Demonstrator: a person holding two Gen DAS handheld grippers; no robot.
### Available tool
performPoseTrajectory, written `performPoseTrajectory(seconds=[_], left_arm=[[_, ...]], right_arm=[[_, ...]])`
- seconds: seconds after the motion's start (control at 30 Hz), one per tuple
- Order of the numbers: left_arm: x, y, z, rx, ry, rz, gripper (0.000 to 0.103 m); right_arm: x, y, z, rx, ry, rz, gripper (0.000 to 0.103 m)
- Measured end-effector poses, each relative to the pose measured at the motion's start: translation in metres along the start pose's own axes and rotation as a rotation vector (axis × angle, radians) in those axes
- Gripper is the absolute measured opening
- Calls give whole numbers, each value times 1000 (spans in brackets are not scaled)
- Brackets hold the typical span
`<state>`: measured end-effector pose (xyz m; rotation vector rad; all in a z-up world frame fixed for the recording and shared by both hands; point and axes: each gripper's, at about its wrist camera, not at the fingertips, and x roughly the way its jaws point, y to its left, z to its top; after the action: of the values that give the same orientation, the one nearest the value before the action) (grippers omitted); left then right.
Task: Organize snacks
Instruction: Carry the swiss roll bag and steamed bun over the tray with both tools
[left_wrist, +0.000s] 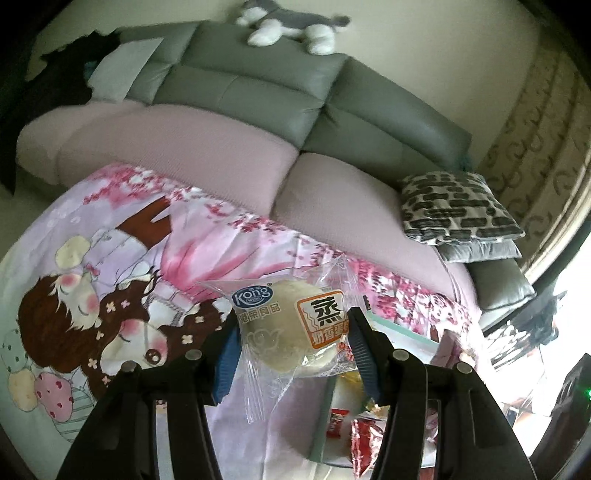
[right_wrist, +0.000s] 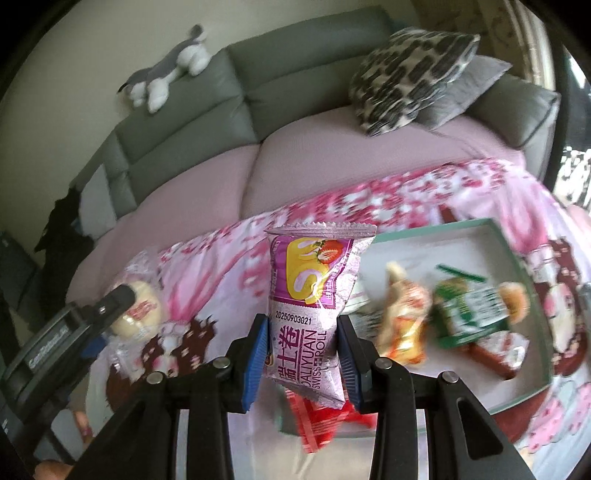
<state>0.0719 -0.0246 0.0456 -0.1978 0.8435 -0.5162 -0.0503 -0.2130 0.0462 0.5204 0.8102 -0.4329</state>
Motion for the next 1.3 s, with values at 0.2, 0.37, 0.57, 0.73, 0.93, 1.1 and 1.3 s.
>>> performPoseTrajectory(seconds=[0.2,0.37,0.57,0.73,0.93,1.1,1.3], left_arm=[[0,-30,-7,71,13,-64,57],[5,-56,-18,140,45,-103,57],[19,-86,-37,217,104,-132,57],[36,-101,-53,259,159,-135,57],[55,-112,-69,296,208,-126,57],[64,-116,-75,308,229,-114,57],[71,-115,-78,304,246,-102,58]], right_arm=[[-14,-35,6,71,-35,-39,39],[-23,-64,9,129,-50,-80,39],[-19,-86,7,177,-31,-104,39],[-12,-94,6,178,-6,-128,39],[-4,-102,2,195,24,-135,40],[3,-102,1,191,47,-134,40],[11,-103,-1,182,78,-148,40]])
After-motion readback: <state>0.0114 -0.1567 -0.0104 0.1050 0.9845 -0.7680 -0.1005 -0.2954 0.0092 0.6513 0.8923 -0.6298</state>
